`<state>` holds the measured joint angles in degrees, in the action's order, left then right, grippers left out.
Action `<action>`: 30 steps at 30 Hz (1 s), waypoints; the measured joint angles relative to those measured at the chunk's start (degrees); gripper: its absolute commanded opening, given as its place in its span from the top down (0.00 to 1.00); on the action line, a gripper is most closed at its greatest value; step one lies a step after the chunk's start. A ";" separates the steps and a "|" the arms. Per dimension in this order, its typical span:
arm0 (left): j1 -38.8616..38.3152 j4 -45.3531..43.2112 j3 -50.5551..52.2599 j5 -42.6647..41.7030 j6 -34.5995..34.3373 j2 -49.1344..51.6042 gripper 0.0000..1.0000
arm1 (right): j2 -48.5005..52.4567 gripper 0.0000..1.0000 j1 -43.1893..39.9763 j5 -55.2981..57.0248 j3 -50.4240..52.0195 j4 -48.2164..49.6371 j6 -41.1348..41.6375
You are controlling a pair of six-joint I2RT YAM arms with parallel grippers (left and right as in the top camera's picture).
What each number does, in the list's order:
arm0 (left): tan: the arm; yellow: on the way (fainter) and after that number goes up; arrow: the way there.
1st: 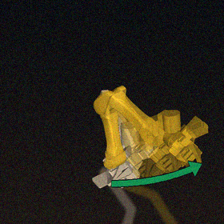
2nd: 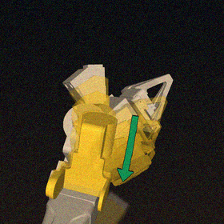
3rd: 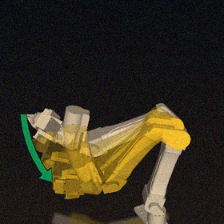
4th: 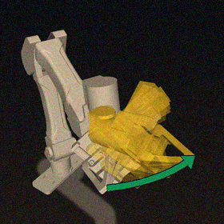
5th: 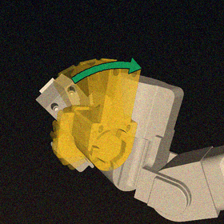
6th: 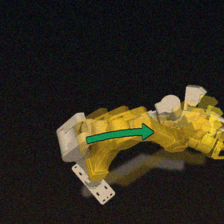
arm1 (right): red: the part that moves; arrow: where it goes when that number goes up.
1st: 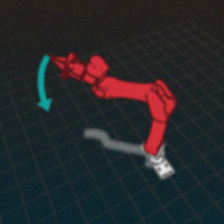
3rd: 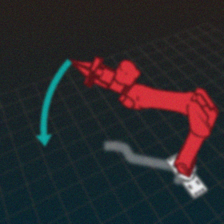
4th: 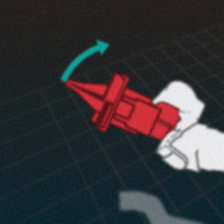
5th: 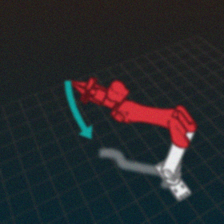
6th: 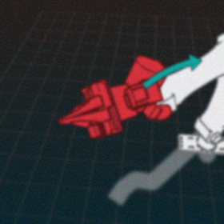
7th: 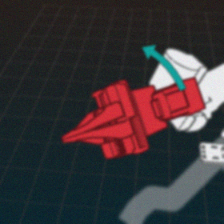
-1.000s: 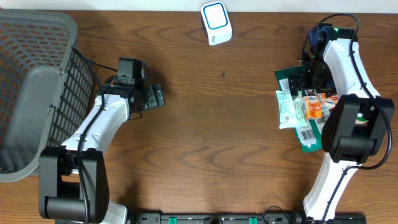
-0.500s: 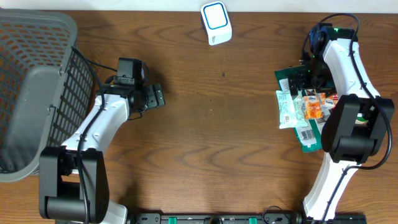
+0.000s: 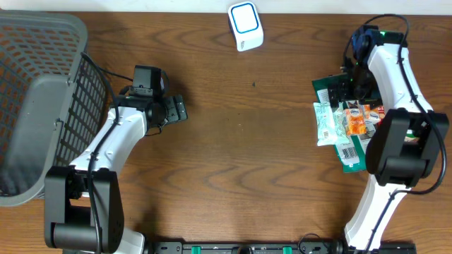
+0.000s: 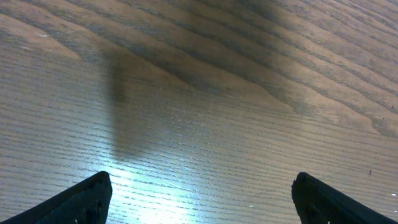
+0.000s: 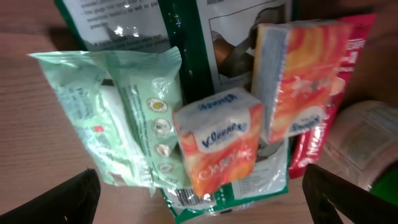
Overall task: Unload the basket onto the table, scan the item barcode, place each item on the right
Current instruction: 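Open the right gripper and withdraw it right and down from the pile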
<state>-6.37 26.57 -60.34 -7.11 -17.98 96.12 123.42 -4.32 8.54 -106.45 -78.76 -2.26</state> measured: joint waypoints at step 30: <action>0.00 0.00 0.00 0.00 0.00 0.00 0.06 | -50.36 0.01 0.00 -0.02 -0.55 -0.04 0.02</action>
<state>-6.37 26.57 -60.34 -7.11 -17.98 96.12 73.06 -4.32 8.51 -107.00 -78.81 -2.24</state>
